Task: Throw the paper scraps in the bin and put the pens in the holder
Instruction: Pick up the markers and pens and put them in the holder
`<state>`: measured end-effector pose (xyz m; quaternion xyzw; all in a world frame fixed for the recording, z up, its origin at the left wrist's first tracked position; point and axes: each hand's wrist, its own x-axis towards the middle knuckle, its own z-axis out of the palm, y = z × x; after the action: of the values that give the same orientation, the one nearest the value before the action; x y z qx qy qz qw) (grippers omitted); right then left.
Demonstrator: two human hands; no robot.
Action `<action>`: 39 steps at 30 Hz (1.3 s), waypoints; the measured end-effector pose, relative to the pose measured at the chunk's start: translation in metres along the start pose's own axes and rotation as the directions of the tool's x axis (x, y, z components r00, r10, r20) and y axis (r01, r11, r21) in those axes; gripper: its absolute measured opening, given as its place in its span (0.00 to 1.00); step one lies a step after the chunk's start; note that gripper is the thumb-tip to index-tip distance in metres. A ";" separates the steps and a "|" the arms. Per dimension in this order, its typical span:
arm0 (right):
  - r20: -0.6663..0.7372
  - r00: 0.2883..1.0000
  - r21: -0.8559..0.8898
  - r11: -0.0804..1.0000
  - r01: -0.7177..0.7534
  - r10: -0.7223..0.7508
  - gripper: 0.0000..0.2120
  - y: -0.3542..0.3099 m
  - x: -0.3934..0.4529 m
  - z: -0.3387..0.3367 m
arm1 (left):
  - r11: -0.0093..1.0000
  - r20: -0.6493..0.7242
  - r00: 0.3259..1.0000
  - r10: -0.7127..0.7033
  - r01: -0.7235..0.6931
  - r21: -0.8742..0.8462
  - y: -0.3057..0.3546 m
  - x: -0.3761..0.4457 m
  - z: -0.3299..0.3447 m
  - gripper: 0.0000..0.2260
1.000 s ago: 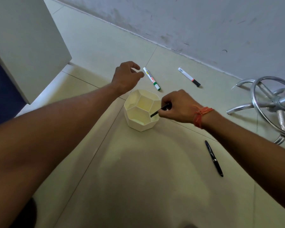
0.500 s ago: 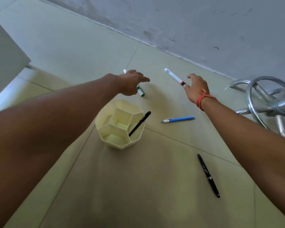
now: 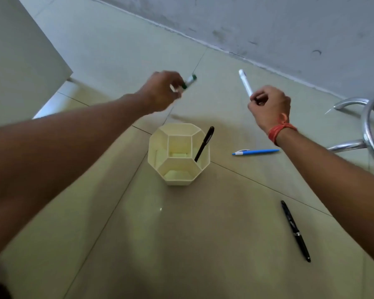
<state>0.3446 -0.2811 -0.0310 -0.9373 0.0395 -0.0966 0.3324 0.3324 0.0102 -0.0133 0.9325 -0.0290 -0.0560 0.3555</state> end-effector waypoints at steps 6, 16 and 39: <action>0.101 0.973 0.467 0.873 0.138 -0.207 0.08 -0.092 -0.026 -0.056 | 0.683 -0.376 0.883 -0.281 -0.091 -0.725 0.025 -0.106 -0.056 0.06; 0.419 0.835 0.082 0.931 0.356 -0.356 0.06 -0.146 -0.055 -0.030 | 0.820 -0.344 0.875 -0.341 0.098 -0.564 0.027 -0.182 -0.014 0.09; 0.570 0.820 -0.631 0.610 0.479 -0.054 0.13 0.037 -0.134 -0.026 | 0.868 -0.359 0.894 -0.269 0.064 -0.492 0.037 -0.167 -0.025 0.15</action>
<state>0.2075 -0.3070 -0.0553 -0.9741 -0.1568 0.1226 -0.1068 0.1689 0.0150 0.0439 0.8080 0.1443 0.1072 0.5611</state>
